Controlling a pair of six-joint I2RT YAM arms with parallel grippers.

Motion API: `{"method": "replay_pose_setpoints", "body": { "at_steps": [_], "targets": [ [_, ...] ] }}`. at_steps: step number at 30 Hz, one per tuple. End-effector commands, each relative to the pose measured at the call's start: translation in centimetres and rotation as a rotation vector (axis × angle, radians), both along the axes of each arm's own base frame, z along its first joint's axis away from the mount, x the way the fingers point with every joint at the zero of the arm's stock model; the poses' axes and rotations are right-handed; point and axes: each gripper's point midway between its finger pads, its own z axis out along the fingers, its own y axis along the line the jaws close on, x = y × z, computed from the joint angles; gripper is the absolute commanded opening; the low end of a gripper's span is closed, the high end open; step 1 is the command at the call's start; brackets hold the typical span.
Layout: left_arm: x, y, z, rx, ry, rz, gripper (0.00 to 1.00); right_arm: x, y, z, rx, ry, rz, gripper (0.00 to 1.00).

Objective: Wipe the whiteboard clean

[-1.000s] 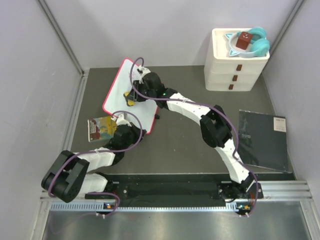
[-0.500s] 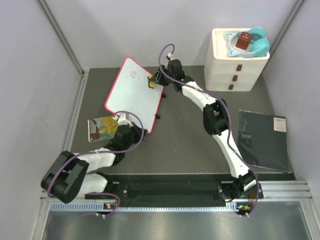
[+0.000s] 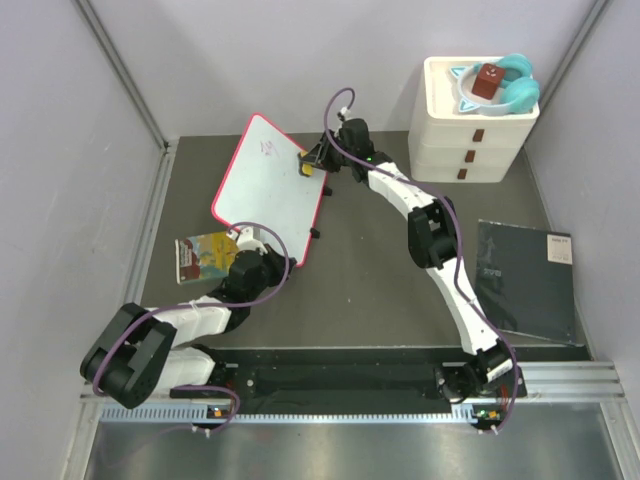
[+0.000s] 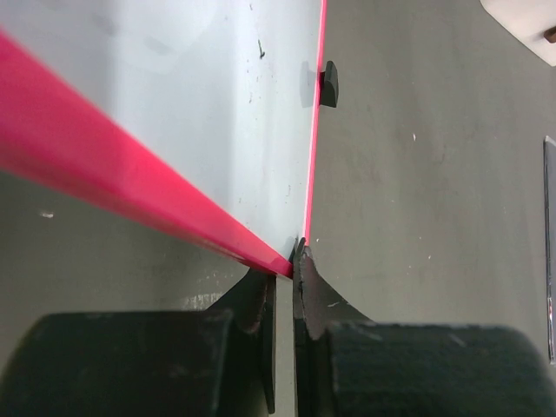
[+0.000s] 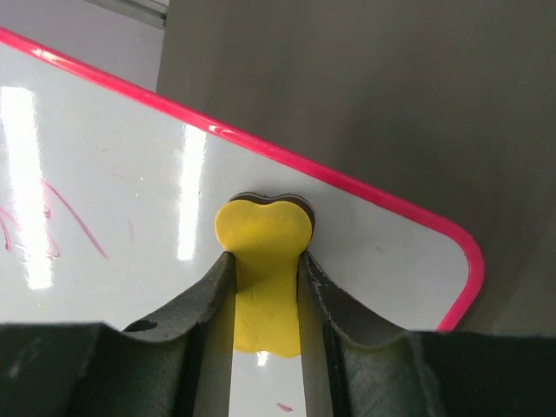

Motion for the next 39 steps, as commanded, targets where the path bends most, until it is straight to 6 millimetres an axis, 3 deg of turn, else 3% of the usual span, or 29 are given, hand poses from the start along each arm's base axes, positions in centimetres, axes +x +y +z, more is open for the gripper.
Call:
{"method": "replay_pose_setpoints", "body": {
  "at_steps": [1,7,10,11,14,16,19,24,27,31,37,39],
  "targets": [
    [-5.4,-1.0,-5.1,0.169,0.160,-0.258,0.00,-9.1,6.9,0.9,-0.022,0.035,0.279,0.00],
    [-5.4,-1.0,-5.0,0.169,0.159,-0.256,0.00,-15.8,10.8,1.0,-0.124,0.023,0.407,0.00],
    [-5.4,-0.9,-5.0,0.170,0.159,-0.255,0.00,-18.2,11.2,0.2,-0.206,0.021,0.444,0.00],
    [-5.4,-1.0,-5.0,0.168,0.158,-0.256,0.00,-19.8,11.7,-0.2,-0.239,0.026,0.475,0.00],
    [-5.4,-1.0,-5.0,0.170,0.159,-0.256,0.00,-20.5,11.6,-1.1,-0.297,0.016,0.470,0.00],
    [-5.5,-1.0,-5.0,0.171,0.158,-0.256,0.00,-19.9,11.1,-2.2,-0.322,0.032,0.439,0.00],
    [-5.5,-1.0,-5.1,0.171,0.159,-0.258,0.00,-17.4,9.6,-3.8,-0.340,0.061,0.364,0.00],
    [-5.5,-1.0,-5.1,0.174,0.160,-0.257,0.00,-10.8,5.1,-5.7,-0.336,0.102,0.157,0.00],
    [-5.5,-1.0,-5.1,0.177,0.162,-0.260,0.00,-7.1,2.5,-6.0,-0.289,0.115,0.034,0.00],
    [-5.5,-1.1,-5.2,0.179,0.162,-0.262,0.00,-3.5,1.1,-5.3,-0.157,0.129,-0.041,0.00],
    [-5.5,-1.1,-5.2,0.182,0.164,-0.261,0.00,-0.6,-0.5,-6.6,0.075,0.244,-0.059,0.00],
    [-5.6,-1.1,-5.2,0.182,0.164,-0.263,0.00,-0.5,-0.6,-7.2,0.109,0.265,-0.043,0.00]
  ]
}}
